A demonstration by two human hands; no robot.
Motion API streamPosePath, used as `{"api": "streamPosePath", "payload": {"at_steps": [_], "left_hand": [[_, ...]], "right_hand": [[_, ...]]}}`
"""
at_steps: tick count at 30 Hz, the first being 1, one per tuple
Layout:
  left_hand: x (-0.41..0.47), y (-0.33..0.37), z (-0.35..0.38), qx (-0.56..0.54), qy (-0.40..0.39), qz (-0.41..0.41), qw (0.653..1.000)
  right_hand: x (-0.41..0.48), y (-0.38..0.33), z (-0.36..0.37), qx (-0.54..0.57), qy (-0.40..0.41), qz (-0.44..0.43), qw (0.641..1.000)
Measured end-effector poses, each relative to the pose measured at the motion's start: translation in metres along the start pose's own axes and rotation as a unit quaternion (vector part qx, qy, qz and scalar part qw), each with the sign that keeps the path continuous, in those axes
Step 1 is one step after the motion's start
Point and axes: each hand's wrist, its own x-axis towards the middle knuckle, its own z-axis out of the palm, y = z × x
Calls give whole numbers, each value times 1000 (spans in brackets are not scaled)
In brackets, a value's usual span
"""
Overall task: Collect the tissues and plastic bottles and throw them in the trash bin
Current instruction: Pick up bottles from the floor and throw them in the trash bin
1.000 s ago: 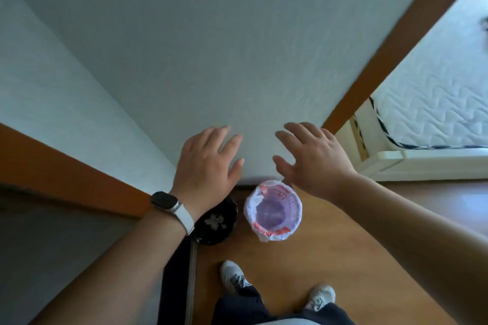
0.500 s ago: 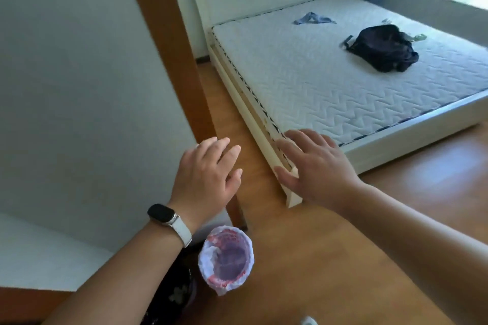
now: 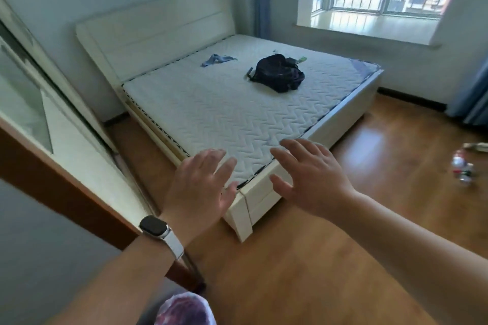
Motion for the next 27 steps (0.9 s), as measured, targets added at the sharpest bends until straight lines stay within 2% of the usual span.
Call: {"api": "streamPosePath", "payload": {"at_steps": [11,19,27], "left_hand": [[125,9,91,-65,15,111,992],[251,-21,165,-120,26,178,976],[354,-32,219,-178,30,233,955]], "right_hand": [[14,98,10,-85,-14,118,989],[88,165,34,-163,-26,190,968],[135,207,57,-183,-15,281,942]]}}
